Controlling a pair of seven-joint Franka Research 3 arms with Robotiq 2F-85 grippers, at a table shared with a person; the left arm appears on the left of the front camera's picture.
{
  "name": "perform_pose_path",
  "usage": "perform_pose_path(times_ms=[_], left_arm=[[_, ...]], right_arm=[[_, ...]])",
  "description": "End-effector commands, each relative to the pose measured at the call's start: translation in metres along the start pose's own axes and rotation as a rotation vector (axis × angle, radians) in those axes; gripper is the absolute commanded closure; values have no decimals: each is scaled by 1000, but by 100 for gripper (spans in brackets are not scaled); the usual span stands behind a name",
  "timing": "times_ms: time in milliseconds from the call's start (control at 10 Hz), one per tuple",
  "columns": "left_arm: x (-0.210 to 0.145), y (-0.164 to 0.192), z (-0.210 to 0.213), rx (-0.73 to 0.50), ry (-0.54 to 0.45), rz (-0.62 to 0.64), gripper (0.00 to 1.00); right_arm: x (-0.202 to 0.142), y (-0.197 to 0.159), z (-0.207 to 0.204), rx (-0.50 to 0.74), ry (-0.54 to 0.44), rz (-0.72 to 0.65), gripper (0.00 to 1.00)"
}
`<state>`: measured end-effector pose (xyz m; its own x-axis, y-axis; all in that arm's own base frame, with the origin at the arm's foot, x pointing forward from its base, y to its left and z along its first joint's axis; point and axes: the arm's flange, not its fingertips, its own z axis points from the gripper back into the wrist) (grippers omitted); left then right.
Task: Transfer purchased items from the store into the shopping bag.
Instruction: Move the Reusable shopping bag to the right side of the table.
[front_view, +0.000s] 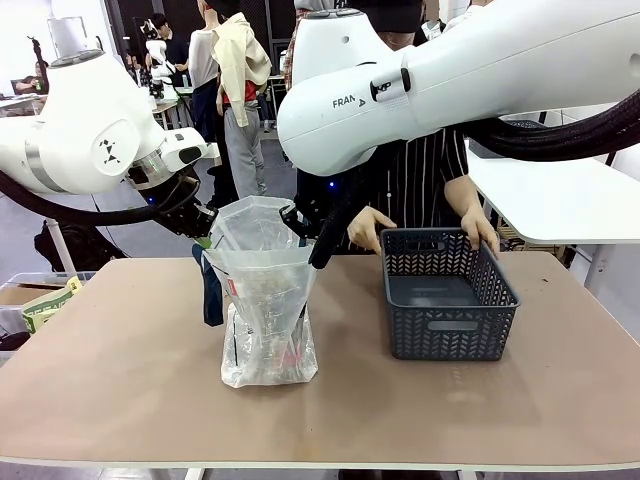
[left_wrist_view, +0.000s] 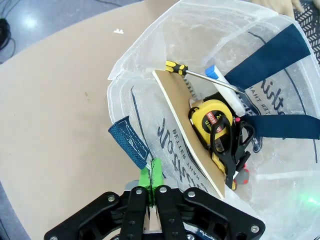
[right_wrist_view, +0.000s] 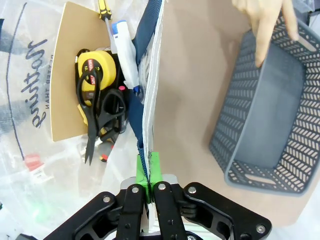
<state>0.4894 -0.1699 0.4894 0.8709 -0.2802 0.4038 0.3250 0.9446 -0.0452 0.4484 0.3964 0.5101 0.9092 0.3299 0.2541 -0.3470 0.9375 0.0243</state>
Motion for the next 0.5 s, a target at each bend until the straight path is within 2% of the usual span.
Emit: perform_pose_path(times_ms=[0, 200, 400], left_arm=[[0, 0, 0, 0, 0, 0, 100], [-1, -7, -1, -30, -38, 80, 100], [0, -9, -5, -159, -55, 127, 100]], right_arm=[[0, 0, 0, 0, 0, 0, 100], [13, 19, -1, 1, 15, 69, 100], [24, 39, -7, 27, 28, 129, 100]])
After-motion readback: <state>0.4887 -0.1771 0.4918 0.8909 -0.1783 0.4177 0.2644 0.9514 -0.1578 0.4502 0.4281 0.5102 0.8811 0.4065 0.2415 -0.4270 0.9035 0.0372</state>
